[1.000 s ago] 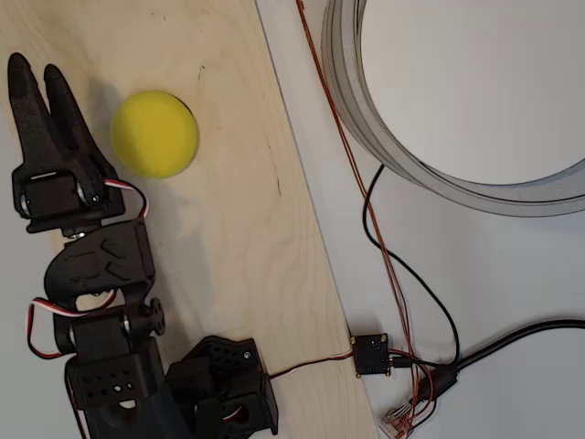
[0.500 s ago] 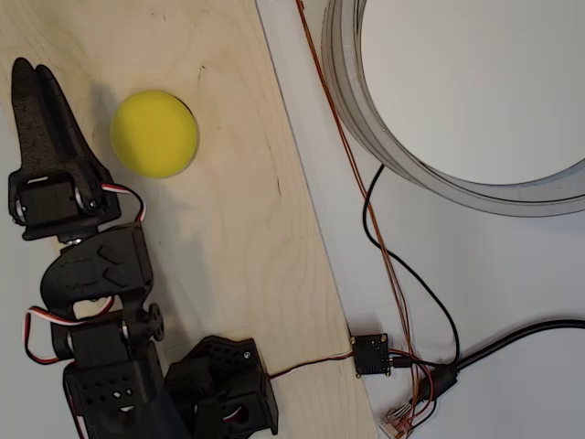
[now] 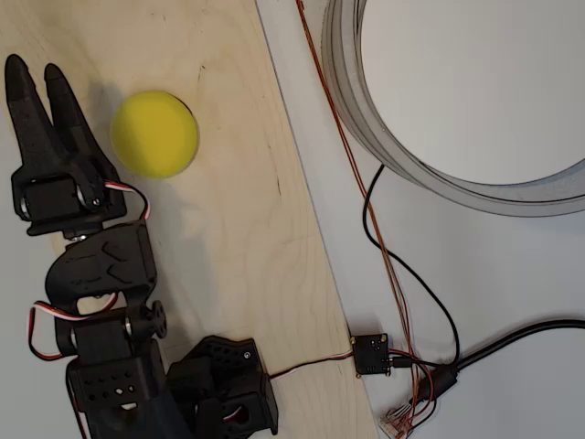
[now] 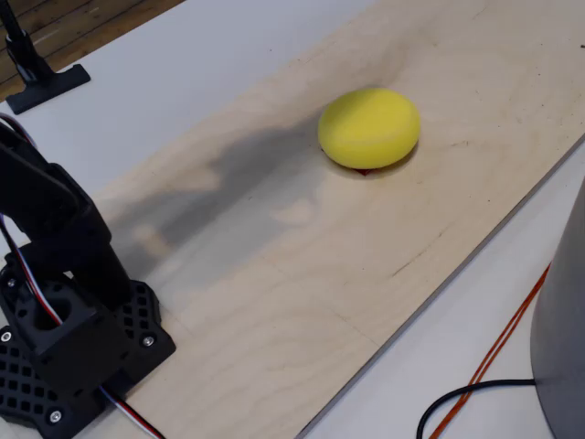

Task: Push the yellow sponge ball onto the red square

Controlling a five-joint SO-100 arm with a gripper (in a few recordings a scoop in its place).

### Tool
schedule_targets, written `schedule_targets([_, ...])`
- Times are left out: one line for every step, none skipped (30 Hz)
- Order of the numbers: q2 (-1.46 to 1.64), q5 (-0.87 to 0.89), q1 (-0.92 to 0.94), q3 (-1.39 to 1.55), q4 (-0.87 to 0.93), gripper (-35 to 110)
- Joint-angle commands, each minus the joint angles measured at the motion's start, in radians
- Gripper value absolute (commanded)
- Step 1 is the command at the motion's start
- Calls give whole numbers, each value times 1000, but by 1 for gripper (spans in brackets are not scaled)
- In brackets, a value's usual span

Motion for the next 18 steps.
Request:
schedule_targets([40, -25, -9, 3, -11, 34])
schedule_targets([40, -17, -9, 3, -18, 31])
schedule_targets([40, -6, -8, 6, -41, 23])
schedule_targets([38, 14, -2, 8, -74, 7])
schedule_targets([32, 37, 9, 0, -81, 0])
schedule_targets([21, 48, 20, -3, -81, -1])
schedule_targets([9, 60, 35, -5, -78, -1])
schedule_targets([-2, 67, 46, -5, -78, -1])
schedule_targets([-9, 71, 54, -2, -78, -1])
schedule_targets([-15, 72, 57, 2, -78, -1])
schedule_targets([-17, 72, 57, 2, -78, -1])
schedule_targets([-17, 72, 57, 2, -78, -1])
schedule_targets([-17, 71, 55, 2, -80, -1])
schedule_targets([-15, 72, 55, 3, -81, 0])
schedule_targets([-8, 63, 51, 14, -91, 1])
schedule_targets([6, 17, 37, 35, -112, 13])
schedule_targets([23, -48, 15, 64, -135, 28])
schedule_targets([41, -75, -2, 83, -137, 32])
